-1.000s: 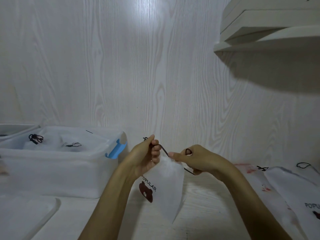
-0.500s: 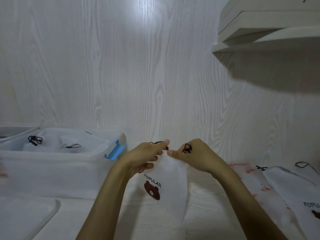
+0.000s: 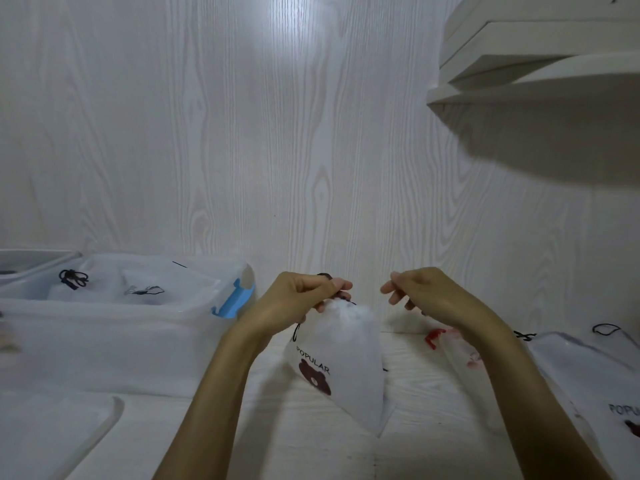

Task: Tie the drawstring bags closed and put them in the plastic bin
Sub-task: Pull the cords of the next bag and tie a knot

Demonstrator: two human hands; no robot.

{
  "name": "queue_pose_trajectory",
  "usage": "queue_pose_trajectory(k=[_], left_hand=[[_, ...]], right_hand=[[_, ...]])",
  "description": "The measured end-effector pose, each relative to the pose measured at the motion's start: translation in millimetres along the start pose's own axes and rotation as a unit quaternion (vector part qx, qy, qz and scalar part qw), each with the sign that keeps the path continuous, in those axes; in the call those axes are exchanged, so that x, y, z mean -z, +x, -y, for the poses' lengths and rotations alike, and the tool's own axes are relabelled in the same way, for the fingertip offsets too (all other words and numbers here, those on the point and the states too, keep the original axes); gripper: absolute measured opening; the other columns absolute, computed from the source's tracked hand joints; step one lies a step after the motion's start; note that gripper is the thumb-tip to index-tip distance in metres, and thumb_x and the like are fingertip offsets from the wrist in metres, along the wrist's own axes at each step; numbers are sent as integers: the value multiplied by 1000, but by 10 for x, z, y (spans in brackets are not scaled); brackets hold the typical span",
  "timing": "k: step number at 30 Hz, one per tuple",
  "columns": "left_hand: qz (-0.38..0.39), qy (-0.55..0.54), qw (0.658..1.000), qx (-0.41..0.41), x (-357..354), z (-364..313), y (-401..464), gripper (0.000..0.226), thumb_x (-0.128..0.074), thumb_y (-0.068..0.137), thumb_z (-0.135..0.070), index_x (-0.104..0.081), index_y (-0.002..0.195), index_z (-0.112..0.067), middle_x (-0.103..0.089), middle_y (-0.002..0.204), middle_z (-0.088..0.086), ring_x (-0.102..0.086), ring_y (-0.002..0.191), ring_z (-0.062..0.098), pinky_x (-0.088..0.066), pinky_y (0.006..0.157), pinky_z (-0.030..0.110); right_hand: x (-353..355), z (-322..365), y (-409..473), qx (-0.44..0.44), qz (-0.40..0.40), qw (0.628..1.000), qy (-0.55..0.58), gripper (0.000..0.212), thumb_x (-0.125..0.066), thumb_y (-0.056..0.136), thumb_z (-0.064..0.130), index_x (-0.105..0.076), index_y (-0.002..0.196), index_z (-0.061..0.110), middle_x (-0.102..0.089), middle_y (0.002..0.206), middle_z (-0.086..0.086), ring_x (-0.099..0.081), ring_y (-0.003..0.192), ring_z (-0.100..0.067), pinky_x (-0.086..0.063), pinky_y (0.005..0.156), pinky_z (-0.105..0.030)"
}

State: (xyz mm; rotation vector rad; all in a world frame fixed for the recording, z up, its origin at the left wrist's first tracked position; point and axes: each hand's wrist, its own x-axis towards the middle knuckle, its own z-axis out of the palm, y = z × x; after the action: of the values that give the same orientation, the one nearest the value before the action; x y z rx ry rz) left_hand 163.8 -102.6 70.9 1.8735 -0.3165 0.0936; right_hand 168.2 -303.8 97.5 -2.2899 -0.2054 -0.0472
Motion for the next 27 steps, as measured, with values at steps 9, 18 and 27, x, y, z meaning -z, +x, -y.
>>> queue_pose_trajectory(k=[9,18,27], left_hand=[[-22,7,1000,-16,12,63,28,14,-64,86,-31,-76,91,-25,-74,86,-15,-58,63,-11,-39,57,9],[-57,-29,997,-41,36,88,54,16,-66,85,-29,-76,91,-20,-74,90,-16,-65,84,-9,-46,62,5],[-47,-3,998,-44,31,114,74,28,-42,100,-30,-70,99,-29,-70,102,-19,-62,95,-6,-44,67,9]], right_hand=[[-204,125,-80,-25,190,979,77,35,-61,88,37,-69,107,9,-73,100,-4,-70,72,-12,-51,58,-18],[-432,127,-28,-82,236,935,251,25,-60,91,31,-65,101,8,-74,91,-7,-72,76,-18,-52,55,-20],[-466,28,37,-56,132,967,211,21,-69,84,26,-69,84,4,-71,74,-8,-68,64,-12,-57,65,-20]])
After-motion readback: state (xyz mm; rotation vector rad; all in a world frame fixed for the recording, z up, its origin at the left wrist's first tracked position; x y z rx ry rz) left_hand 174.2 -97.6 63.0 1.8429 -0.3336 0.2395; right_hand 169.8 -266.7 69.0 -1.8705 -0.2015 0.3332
